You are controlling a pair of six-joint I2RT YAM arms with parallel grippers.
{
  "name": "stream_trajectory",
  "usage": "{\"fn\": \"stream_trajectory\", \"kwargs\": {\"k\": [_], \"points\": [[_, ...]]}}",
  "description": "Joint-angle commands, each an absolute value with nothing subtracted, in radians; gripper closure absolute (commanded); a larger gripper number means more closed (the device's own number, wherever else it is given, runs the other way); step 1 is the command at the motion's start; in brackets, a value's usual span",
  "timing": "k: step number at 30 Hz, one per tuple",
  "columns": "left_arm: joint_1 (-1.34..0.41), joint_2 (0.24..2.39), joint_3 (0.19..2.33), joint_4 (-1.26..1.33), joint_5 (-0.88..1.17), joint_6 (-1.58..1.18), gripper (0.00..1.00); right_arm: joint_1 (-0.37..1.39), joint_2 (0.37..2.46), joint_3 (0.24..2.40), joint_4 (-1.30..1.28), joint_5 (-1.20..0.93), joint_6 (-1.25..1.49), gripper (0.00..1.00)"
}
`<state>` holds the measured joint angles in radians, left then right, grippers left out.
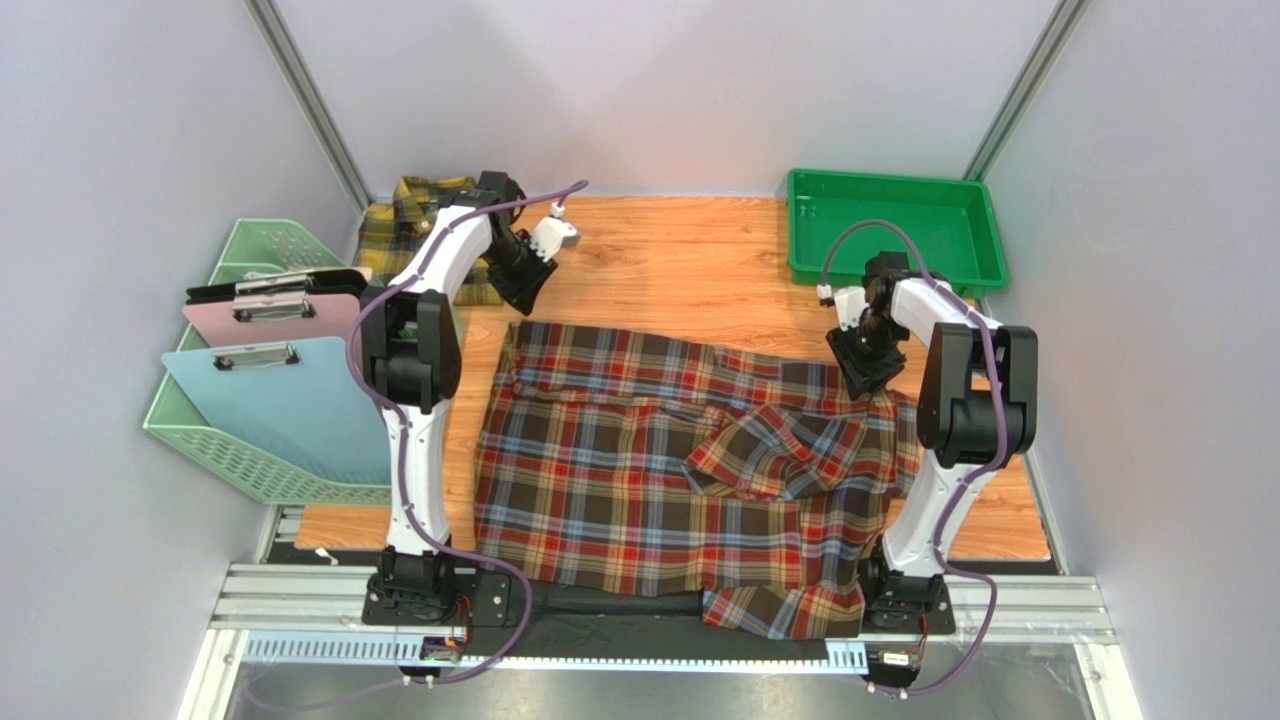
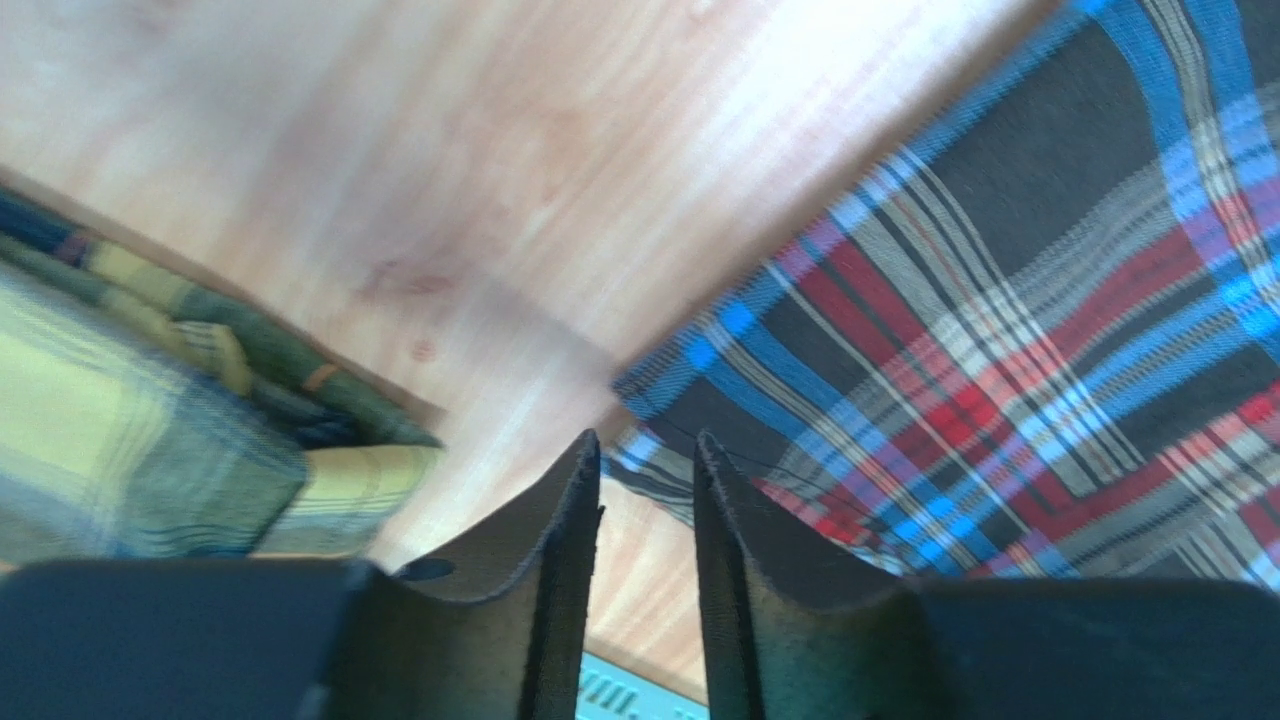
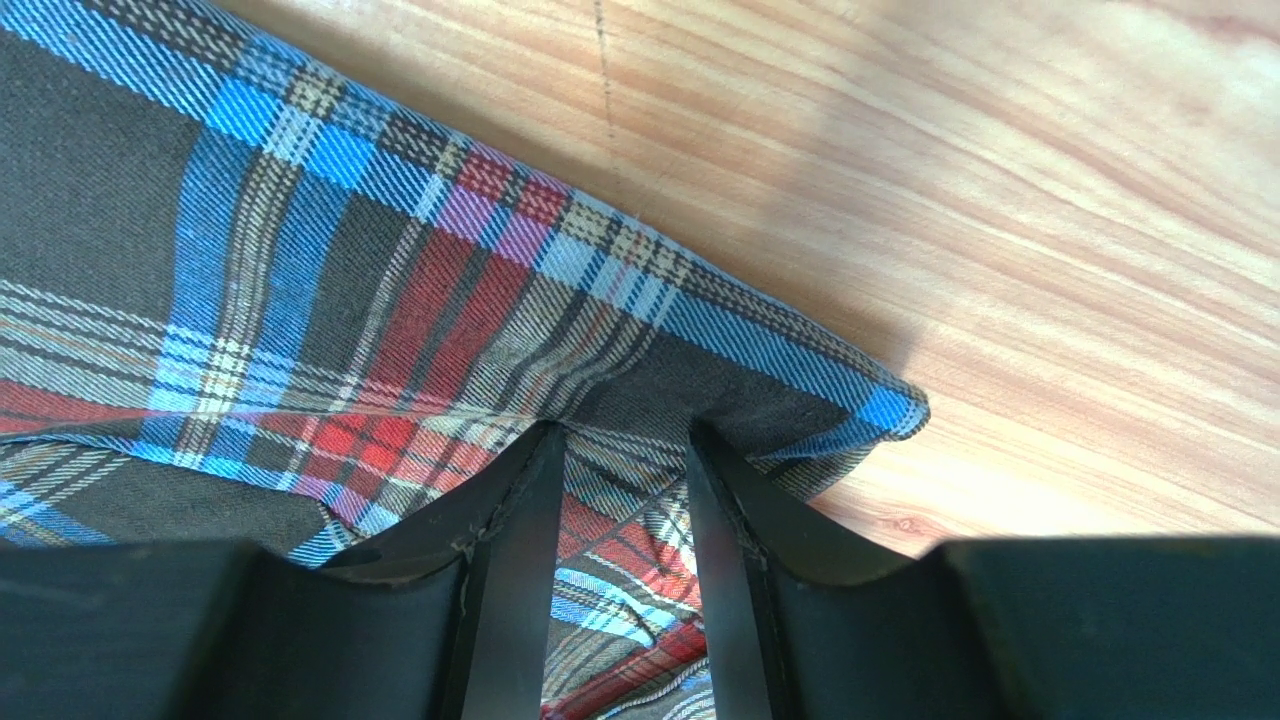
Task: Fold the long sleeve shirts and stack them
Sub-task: Fold the shirt
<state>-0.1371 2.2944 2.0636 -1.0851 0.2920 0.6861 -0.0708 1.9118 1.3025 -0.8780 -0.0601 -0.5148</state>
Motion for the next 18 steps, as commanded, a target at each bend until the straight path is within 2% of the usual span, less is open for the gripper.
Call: {"fn": "stream_trajectory", "kwargs": {"k": [1, 5, 7, 10, 11, 12, 15, 18], "points": [[-0.138, 2.296, 2.069, -1.147, 0.305, 0.669, 0.63, -0.081, 1.945, 1.338, -0.808, -0.028, -0.506, 0.59], [-0.147, 2.339, 2.069, -1.17, 0.27, 0.67, 0.63, -0.081, 1.973, 1.358, -0.796, -0.011, -0.502, 0.59], [-0.152, 2.356, 2.059, -1.18, 0.246, 0.687, 0.67, -0.081, 1.983, 1.371, -0.79, -0.003, -0.499, 0.6], [-0.156, 2.393, 2.075, -1.181, 0.209, 0.69, 0.83, -0.081, 2.009, 1.39, -0.778, -0.002, -0.485, 0.59], [-0.156, 2.407, 2.088, -1.177, 0.192, 0.684, 0.95, -0.081, 2.026, 1.408, -0.773, -0.002, -0.48, 0.59], [-0.153, 2.427, 2.156, -1.195, 0.204, 0.68, 0.99, -0.081, 2.037, 1.42, -0.767, -0.002, -0.477, 0.6], [-0.152, 2.503, 2.311, -1.207, 0.15, 0.64, 1.0, -0.081, 2.086, 1.495, -0.756, 0.031, -0.466, 0.59], [-0.152, 2.523, 2.368, -1.184, 0.13, 0.626, 1.0, -0.081, 2.131, 1.603, -0.768, 0.017, -0.457, 0.6]]}}
